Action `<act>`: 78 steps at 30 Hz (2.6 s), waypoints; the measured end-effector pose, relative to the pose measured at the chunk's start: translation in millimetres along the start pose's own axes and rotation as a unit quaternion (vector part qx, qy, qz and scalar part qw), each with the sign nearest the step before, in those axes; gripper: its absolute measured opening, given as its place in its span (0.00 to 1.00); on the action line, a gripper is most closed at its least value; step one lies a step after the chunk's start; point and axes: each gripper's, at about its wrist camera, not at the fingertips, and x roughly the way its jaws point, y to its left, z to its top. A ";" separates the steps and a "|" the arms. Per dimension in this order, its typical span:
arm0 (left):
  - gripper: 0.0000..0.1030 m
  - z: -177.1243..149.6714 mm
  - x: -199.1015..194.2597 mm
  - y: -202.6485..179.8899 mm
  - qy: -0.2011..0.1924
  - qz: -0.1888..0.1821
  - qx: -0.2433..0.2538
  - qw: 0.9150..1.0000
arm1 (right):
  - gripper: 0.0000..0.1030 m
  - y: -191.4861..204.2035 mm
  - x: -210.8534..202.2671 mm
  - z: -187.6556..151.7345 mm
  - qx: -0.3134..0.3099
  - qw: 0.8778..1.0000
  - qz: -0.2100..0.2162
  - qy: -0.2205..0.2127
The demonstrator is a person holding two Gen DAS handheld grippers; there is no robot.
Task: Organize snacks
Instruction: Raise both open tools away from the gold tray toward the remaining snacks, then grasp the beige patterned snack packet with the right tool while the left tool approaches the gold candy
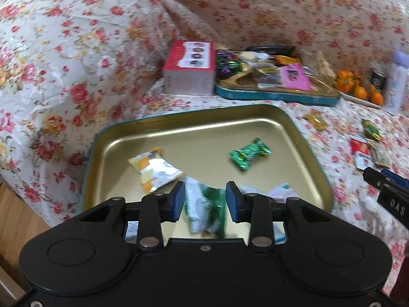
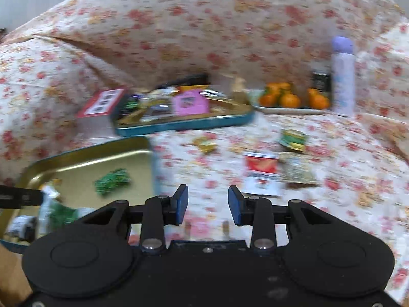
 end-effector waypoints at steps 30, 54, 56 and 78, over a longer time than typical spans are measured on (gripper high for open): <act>0.45 -53.3 -21.2 -144.8 0.009 -0.090 0.143 0.986 | 0.51 -98.9 44.4 17.0 0.024 0.998 -0.055 -0.033; 0.45 -1.2 18.5 -174.2 0.047 -0.075 0.094 0.992 | 0.47 -129.5 92.5 19.2 -0.063 0.996 -0.062 -0.002; 0.45 6.3 23.9 -175.0 0.054 -0.076 0.084 0.992 | 0.48 -132.4 93.0 19.7 -0.064 0.997 -0.047 -0.005; 0.45 87.4 94.9 -177.8 0.079 -0.031 -0.008 0.996 | 0.40 -150.3 93.1 17.6 0.003 1.000 -0.013 -0.021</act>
